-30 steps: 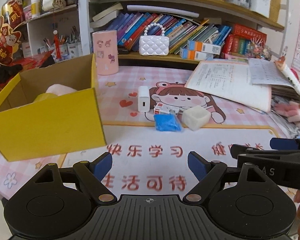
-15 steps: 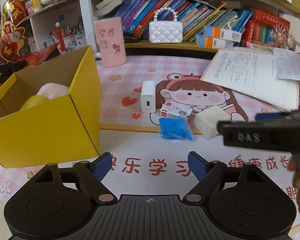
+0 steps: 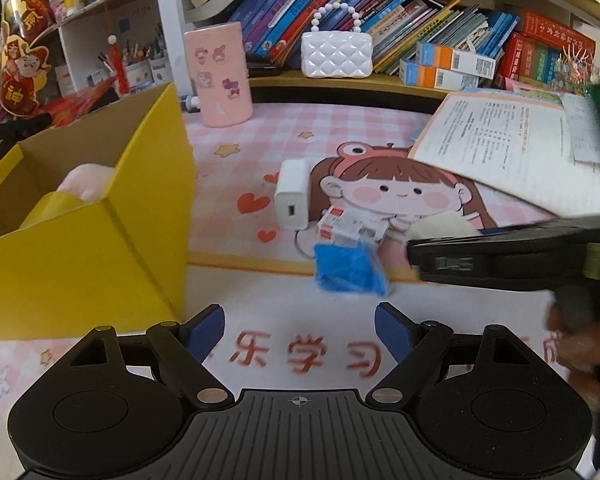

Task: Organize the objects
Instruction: 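Grasp the white sponge cube with the right tool while the left tool grasps the blue bag, then carry the sponge cube with the right tool while the left tool carries the blue bag to the box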

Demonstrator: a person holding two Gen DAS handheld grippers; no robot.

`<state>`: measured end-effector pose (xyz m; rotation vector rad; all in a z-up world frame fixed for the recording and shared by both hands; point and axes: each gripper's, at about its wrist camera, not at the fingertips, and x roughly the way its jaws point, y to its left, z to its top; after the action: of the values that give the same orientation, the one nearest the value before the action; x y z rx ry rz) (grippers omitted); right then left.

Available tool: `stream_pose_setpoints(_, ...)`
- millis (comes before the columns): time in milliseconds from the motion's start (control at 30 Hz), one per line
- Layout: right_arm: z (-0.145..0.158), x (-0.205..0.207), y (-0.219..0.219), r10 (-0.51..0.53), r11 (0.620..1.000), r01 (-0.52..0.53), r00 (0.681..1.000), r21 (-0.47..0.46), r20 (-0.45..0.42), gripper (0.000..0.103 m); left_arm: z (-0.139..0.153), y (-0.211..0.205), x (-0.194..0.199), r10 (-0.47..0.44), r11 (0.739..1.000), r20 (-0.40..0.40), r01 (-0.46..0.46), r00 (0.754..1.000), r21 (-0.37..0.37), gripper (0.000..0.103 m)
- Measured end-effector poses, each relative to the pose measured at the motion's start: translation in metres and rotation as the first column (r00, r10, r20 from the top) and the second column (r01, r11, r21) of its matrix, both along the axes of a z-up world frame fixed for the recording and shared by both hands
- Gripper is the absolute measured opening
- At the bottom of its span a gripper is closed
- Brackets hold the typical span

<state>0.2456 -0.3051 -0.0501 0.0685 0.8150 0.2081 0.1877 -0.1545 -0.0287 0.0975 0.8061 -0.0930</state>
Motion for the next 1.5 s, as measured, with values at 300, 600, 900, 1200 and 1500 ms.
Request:
stream_pose_setpoints(300, 0.017, -0.038, -0.058, -0.203, 0.973, 0.205, 0.979, 0.11, -0.026, 0.047, -0.018, -0.029, 0.045, -0.045, 0.999, -0.007, 0.045, 0.999, 0.001, 0.074)
stream_pose_setpoints(600, 0.02, -0.072, -0.056, -0.215, 0.973, 0.217, 0.976, 0.082, -0.033, 0.047, -0.022, -0.023, 0.044, -0.064, 0.997, -0.005, 0.064, 0.998, -0.041, 0.039)
stream_pose_setpoints(900, 0.021, -0.094, -0.024, -0.166, 0.985, 0.167, 0.986, 0.044, -0.023, 0.047, 0.004, 0.019, -0.004, -0.044, 0.992, 0.041, 0.048, 0.998, -0.12, 0.038)
stream_pose_setpoints(1200, 0.025, -0.124, 0.034, -0.113, 0.994, 0.113, 0.993, 0.01, -0.022, 0.047, 0.013, 0.083, -0.062, 0.011, 0.986, 0.052, -0.002, 0.999, -0.165, 0.038)
stream_pose_setpoints(1500, 0.032, -0.156, 0.117, -0.008, 1.0, 0.008, 1.0, -0.012, -0.013, 0.047, 0.016, 0.156, -0.112, 0.101, 0.981, 0.058, -0.089, 0.993, -0.174, 0.038)
